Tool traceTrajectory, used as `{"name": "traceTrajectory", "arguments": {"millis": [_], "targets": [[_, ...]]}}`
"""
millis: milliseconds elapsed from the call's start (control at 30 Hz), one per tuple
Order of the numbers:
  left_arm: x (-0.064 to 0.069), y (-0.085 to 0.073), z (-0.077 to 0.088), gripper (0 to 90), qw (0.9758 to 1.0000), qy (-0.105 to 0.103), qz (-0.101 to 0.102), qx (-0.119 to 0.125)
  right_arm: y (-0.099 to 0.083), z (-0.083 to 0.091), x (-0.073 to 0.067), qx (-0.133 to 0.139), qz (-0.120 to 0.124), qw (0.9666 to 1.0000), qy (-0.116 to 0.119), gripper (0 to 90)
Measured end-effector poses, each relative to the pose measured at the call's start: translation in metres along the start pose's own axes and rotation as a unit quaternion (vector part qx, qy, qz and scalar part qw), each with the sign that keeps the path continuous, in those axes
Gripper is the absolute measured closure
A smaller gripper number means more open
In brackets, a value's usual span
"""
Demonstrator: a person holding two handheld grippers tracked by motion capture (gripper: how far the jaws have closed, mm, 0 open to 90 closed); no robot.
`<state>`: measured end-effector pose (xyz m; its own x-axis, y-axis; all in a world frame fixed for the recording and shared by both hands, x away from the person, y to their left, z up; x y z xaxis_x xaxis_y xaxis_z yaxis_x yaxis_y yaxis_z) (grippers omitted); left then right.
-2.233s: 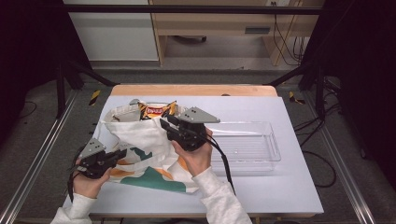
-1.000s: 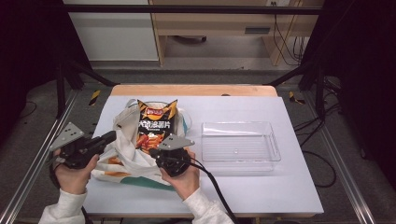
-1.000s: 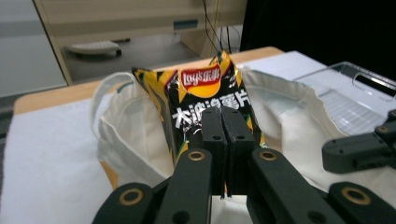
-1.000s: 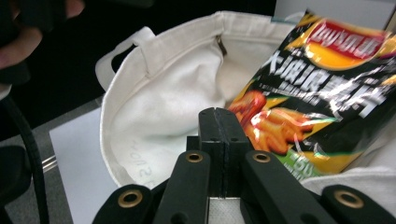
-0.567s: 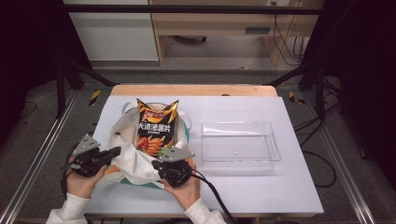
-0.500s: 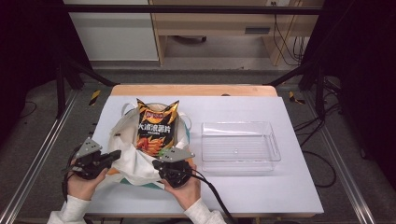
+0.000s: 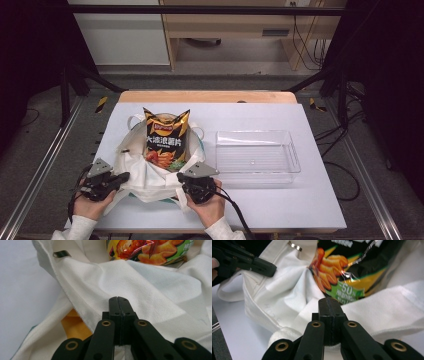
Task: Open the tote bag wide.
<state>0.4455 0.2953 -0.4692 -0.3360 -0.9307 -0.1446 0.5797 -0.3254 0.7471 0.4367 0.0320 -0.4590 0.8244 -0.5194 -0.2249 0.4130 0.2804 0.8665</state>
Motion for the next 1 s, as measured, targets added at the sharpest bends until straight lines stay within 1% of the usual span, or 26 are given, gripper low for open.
{"name": "traceTrajectory", "arguments": {"millis": [33, 67, 100, 167, 200, 233, 300, 333, 367, 400, 433, 467, 500, 533, 567, 600, 633, 700, 767, 800, 833, 867, 900, 933, 967, 1000], "targets": [[0.0, 0.0, 0.0, 90.0, 1.0, 0.0, 0.0, 0.0, 0.0, 0.0, 0.0, 0.0, 0.0, 1.0, 0.0, 90.0], [0.001, -0.001, -0.001, 90.0, 1.0, -0.001, -0.002, -0.003, -0.004, 0.0, 0.001, -0.003, -0.002, 1.0, 0.0, 90.0], [0.002, -0.002, -0.002, 89.9, 1.0, 0.001, -0.004, -0.004, -0.014, -0.002, 0.002, -0.008, -0.012, 0.9999, -0.003, 90.0], [0.003, -0.002, -0.003, 89.6, 1.0, 0.001, -0.004, -0.005, -0.022, -0.004, 0.004, -0.013, -0.02, 0.9997, -0.006, 90.0], [0.003, -0.002, -0.003, 89.3, 1.0, 0.001, -0.004, -0.005, -0.022, -0.004, 0.004, -0.013, -0.02, 0.9997, -0.006, 90.0], [0.003, 0.0, -0.002, 89.1, 1.0, -0.004, -0.001, -0.004, -0.029, -0.005, 0.006, -0.018, -0.031, 0.9993, -0.005, 90.0], [0.003, 0.005, 0.001, 88.7, 0.9999, -0.011, 0.007, 0.005, -0.033, -0.007, 0.008, -0.024, -0.035, 0.9991, -0.006, 90.0], [0.003, 0.005, 0.001, 88.6, 0.9999, -0.011, 0.007, 0.005, -0.036, -0.008, 0.009, -0.028, -0.038, 0.9988, -0.008, 90.0], [0.002, 0.01, 0.004, 88.6, 0.9997, -0.013, 0.011, 0.017, -0.036, -0.008, 0.009, -0.028, -0.038, 0.9988, -0.008, 90.0], [0.002, 0.016, 0.006, 87.2, 0.9995, -0.007, 0.012, 0.027, -0.039, -0.009, 0.01, -0.032, -0.043, 0.9985, -0.009, 90.0], [-0.002, 0.027, 0.009, 86.9, 0.999, 0.004, 0.014, 0.043, -0.043, -0.012, 0.011, -0.04, -0.045, 0.9981, -0.012, 90.0], [-0.002, 0.027, 0.009, 87.0, 0.999, 0.004, 0.014, 0.043, -0.043, -0.012, 0.011, -0.04, -0.045, 0.9981, -0.012, 90.0], [-0.005, 0.033, 0.01, 87.0, 0.9985, 0.01, 0.016, 0.052, -0.044, -0.013, 0.011, -0.039, -0.043, 0.9982, -0.012, 90.0], [-0.01, 0.038, 0.009, 87.5, 0.9981, 0.02, 0.017, 0.055, -0.046, -0.013, 0.012, -0.041, -0.043, 0.9982, -0.011, 90.0], [-0.01, 0.038, 0.009, 87.8, 0.9981, 0.02, 0.017, 0.055, -0.046, -0.012, 0.011, -0.042, -0.044, 0.9981, -0.011, 90.0], [-0.018, 0.037, 0.002, 88.6, 0.9982, 0.03, 0.026, 0.045, -0.046, -0.012, 0.011, -0.042, -0.044, 0.9981, -0.011, 90.0], [-0.021, 0.033, -0.002, 89.2, 0.9983, 0.033, 0.03, 0.038, -0.045, -0.012, 0.012, -0.042, -0.044, 0.9981, -0.009, 90.0], [-0.026, 0.023, -0.01, 90.0, 0.9987, 0.033, 0.032, 0.021, -0.042, -0.01, 0.012, -0.039, -0.047, 0.9981, -0.005, 90.0], [-0.029, 0.015, -0.014, 90.0, 0.999, 0.033, 0.029, 0.009, -0.036, -0.007, 0.013, -0.024, -0.046, 0.9987, -0.006, 90.0], [-0.03, 0.012, -0.015, 90.0, 0.999, 0.033, 0.029, 0.006, -0.032, -0.005, 0.013, -0.014, -0.043, 0.9989, -0.012, 90.0], [-0.03, 0.01, -0.016, 90.0, 0.999, 0.032, 0.03, 0.006, -0.028, -0.003, 0.013, -0.005, -0.036, 0.9992, -0.019, 90.0], [-0.03, 0.01, -0.016, 90.0, 0.999, 0.032, 0.03, 0.006, -0.028, -0.003, 0.013, -0.005, -0.036, 0.9992, -0.019, 90.0], [-0.03, 0.008, -0.016, 90.0, 0.9991, 0.034, 0.023, 0.005, -0.02, 0.001, 0.015, 0.007, -0.021, 0.9984, -0.051, 90.0], [-0.03, 0.008, -0.016, 90.0, 0.9991, 0.034, 0.023, 0.005, -0.02, 0.001, 0.015, 0.007, -0.021, 0.9984, -0.051, 90.0], [-0.03, 0.007, -0.016, 90.0, 0.9991, 0.034, 0.024, 0.005, -0.018, 0.006, 0.02, 0.008, -0.018, 0.9967, -0.078, 90.0], [-0.03, 0.006, -0.016, 90.0, 0.9991, 0.035, 0.023, 0.005, -0.019, 0.007, 0.022, 0.006, -0.025, 0.9965, -0.08, 90.0]]}}
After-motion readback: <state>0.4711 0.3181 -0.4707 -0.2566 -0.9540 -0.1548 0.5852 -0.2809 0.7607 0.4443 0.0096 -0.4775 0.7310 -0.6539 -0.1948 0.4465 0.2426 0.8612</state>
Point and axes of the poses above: each handheld gripper's, and its own axes: z roughly backward along the jaws, y roughly out of its top, x roughly to its right, the point moved 4 cm from there along -z, roughly forward along the jaws, and after that the axes turned 15 degrees about y, right-handed, at the moved point
